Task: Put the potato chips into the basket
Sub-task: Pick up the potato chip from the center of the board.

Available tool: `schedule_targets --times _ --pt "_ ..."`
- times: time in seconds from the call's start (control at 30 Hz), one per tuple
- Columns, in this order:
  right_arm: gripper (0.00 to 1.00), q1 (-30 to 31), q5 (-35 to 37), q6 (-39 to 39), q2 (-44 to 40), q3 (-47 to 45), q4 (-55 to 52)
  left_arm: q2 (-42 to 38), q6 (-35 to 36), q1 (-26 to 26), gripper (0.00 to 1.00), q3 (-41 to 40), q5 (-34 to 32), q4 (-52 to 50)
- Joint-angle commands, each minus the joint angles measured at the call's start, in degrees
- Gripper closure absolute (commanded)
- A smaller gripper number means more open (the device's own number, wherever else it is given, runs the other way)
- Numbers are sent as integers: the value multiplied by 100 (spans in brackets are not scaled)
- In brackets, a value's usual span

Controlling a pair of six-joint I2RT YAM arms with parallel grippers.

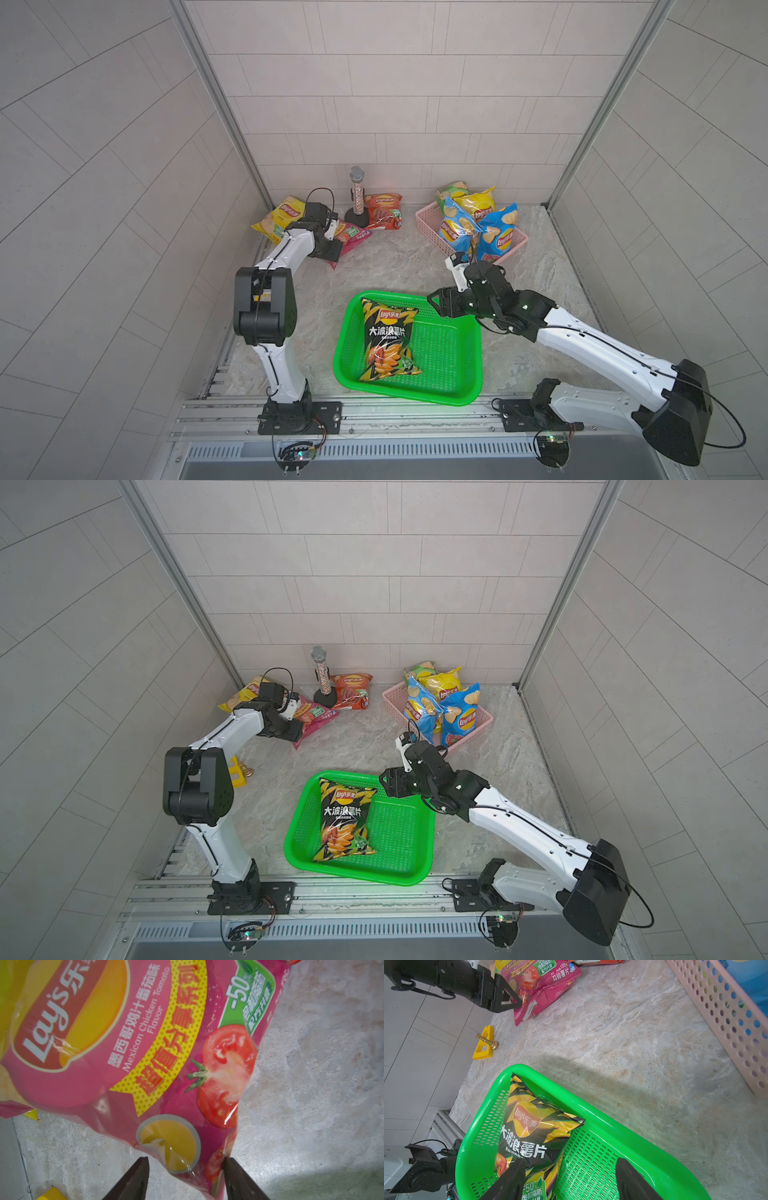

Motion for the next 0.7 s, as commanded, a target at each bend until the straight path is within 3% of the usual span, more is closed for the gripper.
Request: schedule_targets --times 0.0,0.23,0.37,0.67 --pt "27 -29 128 42 -154 -56 -12 97 49 1 40 109 -165 23" --pt "27 -29 150 94 -208 -121 42 137 97 5 67 57 -108 -73" --pt "27 -29 162 96 -282 -173 50 94 117 9 98 33 -133 -190" --pt "27 -29 172 -14 -434 -237 50 -660 414 22 100 -274 -333 -362"
